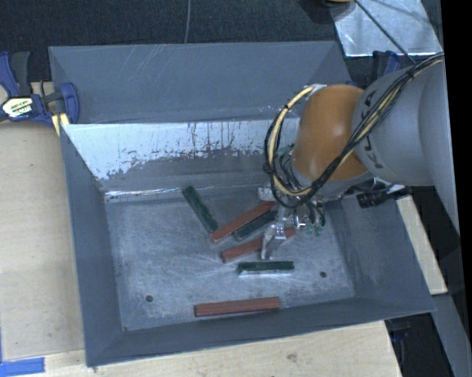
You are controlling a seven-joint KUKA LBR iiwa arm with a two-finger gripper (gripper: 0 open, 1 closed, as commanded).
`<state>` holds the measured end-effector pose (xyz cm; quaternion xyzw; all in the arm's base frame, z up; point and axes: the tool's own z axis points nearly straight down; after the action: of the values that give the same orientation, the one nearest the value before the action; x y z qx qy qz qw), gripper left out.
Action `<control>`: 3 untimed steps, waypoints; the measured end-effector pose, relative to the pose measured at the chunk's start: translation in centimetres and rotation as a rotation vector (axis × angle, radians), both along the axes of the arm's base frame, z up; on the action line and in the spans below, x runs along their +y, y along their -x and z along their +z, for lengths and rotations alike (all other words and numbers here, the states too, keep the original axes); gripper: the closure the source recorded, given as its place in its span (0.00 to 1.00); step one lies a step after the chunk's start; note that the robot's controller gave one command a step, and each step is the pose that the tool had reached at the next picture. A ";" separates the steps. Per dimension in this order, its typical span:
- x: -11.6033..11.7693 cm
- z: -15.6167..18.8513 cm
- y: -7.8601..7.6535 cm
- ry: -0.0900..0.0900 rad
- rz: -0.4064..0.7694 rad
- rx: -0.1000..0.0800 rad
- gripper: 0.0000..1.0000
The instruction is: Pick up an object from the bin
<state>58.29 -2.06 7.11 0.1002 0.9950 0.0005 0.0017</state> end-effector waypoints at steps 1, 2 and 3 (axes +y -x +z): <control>0.7 0.6 -4.1 0.006 0.229 -0.001 1.00; 0.7 0.6 -4.1 0.006 0.229 -0.001 1.00; 0.7 0.8 -4.0 0.006 0.229 -0.001 1.00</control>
Offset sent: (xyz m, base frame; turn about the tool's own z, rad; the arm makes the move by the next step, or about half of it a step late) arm 0.0000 0.0000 0.0000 0.0000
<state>62.31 -1.36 7.90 -0.0143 0.9999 -0.0021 0.0026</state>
